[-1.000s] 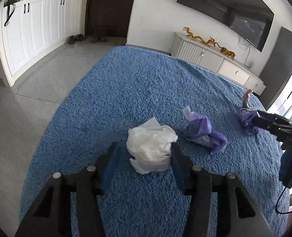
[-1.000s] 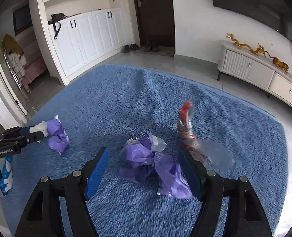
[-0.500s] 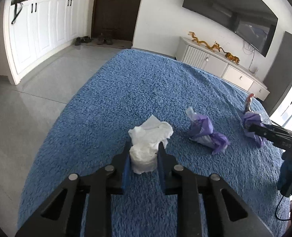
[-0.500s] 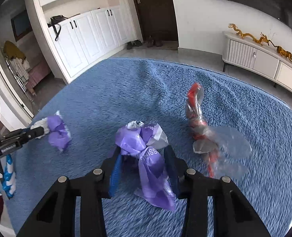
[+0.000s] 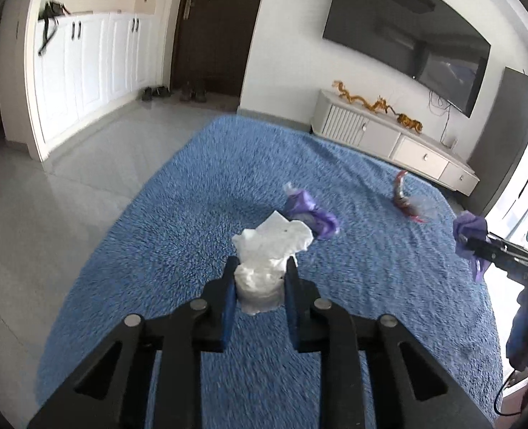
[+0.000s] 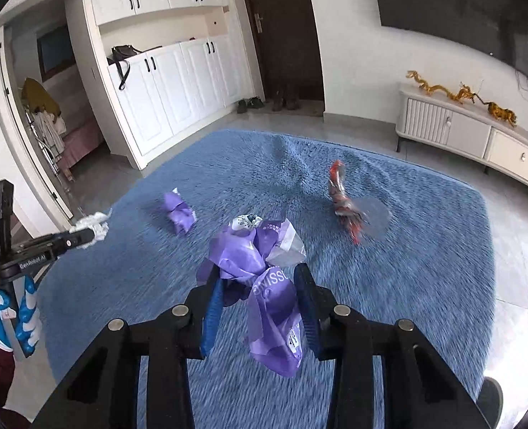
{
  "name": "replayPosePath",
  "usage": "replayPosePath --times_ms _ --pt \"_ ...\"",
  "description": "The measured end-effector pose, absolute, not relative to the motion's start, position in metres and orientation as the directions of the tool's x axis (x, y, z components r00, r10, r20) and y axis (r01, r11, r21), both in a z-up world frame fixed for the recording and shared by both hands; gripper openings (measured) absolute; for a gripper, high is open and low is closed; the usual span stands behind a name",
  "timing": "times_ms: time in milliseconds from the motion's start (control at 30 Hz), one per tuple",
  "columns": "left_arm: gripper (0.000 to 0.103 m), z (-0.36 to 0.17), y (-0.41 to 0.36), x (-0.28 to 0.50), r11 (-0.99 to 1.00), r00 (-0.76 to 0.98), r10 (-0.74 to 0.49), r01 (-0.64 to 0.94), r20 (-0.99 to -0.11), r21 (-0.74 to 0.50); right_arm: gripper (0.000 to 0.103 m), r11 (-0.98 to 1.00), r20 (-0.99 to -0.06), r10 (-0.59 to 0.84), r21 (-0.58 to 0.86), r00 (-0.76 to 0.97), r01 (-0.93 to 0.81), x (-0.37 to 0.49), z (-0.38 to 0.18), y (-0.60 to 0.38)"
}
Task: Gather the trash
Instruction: 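Carry the purple bag and white tissue to the bin and release them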
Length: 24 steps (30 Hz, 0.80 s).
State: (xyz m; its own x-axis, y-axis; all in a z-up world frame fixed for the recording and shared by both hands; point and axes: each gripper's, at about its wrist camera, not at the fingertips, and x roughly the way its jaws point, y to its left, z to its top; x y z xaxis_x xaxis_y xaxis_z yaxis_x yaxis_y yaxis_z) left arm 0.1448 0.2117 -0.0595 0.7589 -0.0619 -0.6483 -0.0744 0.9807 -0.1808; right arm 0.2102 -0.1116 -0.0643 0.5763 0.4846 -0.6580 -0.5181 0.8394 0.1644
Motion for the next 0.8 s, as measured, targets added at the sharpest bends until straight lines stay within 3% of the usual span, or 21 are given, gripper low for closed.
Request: replayPosePath --times_ms 800 --pt "0.022 -0.015 0.185 0.042 0.991 0.855 0.079 -0.122 -0.513 -0.050 0.037 0.879 -0.629 0.454 0.203 0.631 -0.431 0.118 -0.049 -0.157"
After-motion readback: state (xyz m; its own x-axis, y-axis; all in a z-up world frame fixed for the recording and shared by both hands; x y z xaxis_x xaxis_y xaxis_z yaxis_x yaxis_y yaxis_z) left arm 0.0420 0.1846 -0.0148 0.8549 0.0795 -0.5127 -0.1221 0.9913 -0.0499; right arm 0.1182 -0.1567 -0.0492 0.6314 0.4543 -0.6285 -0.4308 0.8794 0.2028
